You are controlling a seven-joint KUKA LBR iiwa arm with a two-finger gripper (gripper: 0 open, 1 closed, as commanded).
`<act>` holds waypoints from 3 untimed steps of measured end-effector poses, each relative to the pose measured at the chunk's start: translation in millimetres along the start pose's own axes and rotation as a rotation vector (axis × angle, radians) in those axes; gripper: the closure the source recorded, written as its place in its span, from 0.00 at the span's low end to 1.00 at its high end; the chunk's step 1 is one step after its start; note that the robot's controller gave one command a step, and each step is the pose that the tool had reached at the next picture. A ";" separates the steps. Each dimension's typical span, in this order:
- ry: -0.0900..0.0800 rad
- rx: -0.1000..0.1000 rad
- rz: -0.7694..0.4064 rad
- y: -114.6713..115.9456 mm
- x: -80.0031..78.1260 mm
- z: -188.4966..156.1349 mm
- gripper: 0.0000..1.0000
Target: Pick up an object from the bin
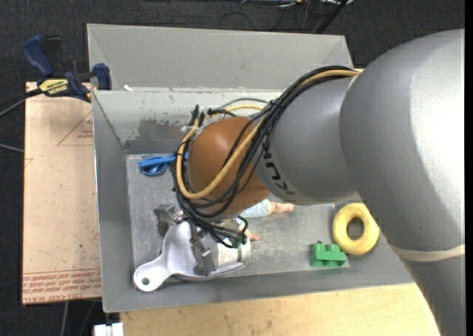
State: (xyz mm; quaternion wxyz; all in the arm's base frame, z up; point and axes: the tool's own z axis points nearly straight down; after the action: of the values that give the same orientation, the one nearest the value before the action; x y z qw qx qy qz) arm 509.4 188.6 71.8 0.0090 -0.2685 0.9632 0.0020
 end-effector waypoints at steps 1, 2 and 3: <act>0.001 -0.001 -0.133 -42.0 -67.3 2.3 1.00; 0.001 -0.001 -0.133 -41.9 -67.3 2.3 1.00; 0.001 -0.002 -0.132 -41.7 -66.8 0.0 1.00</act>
Offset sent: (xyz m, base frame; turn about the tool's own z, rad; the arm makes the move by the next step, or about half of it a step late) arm 0.0000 0.0000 0.0000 0.0000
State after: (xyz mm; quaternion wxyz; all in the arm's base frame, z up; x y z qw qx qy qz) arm 588.1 187.5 73.1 0.0083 -0.3317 0.9434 0.0023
